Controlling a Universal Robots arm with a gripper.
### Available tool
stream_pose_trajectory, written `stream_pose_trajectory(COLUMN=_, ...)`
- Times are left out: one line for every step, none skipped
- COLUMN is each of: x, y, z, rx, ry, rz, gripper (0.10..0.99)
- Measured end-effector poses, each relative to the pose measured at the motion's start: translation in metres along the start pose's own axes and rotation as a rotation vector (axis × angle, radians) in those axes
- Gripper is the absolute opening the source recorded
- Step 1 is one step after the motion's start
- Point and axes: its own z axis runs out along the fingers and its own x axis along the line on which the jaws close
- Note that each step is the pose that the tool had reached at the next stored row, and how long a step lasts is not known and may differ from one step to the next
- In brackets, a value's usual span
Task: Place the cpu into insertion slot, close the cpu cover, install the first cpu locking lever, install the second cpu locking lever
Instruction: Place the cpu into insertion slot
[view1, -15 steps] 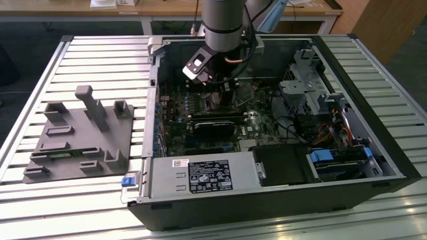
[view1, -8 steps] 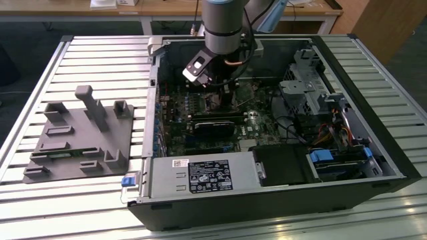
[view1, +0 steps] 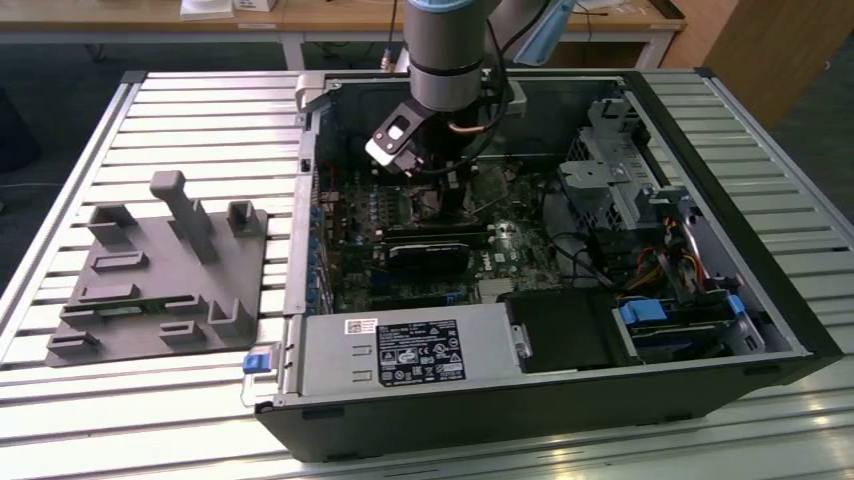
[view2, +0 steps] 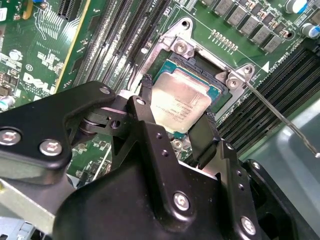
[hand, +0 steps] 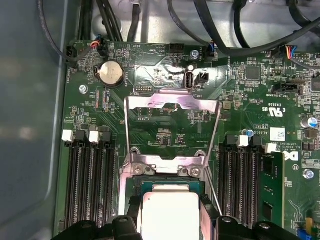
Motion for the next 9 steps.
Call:
stream_pose_trajectory(x=0.0, y=0.0, z=0.0005, rx=0.0, ry=0.0, rz=0.0, gripper=0.541)
stream_pose_trajectory(x=0.0001, y=-0.0001, z=0.0009, rx=0.0, ry=0.0, rz=0.0, gripper=0.541)
stream_pose_trajectory(x=0.0003, y=-0.0001, z=0.0011, rx=0.001, ry=-0.0001, rz=0.0, gripper=0.541)
stream_pose_trajectory(x=0.0006, y=-0.0001, z=0.0012, rx=0.001, ry=-0.0001, rz=0.001, gripper=0.541)
stream_pose_trajectory(x=0.0013, y=-0.0001, z=0.0013, rx=0.001, ry=-0.0003, rz=0.001, gripper=0.541)
stream_pose_trajectory(x=0.0022, y=-0.0001, z=0.0015, rx=0.001, ry=-0.0003, rz=0.002, gripper=0.541)
stream_pose_trajectory(x=0.0026, y=-0.0001, z=0.0017, rx=0.001, ry=-0.0002, rz=0.004, gripper=0.541)
stream_pose_trajectory(x=0.0027, y=0.0, z=0.0021, rx=0.001, ry=-0.0002, rz=0.006, gripper=0.541)
stream_pose_trajectory(x=0.0027, y=-0.0001, z=0.0025, rx=0.001, ry=-0.0004, rz=0.007, gripper=0.541)
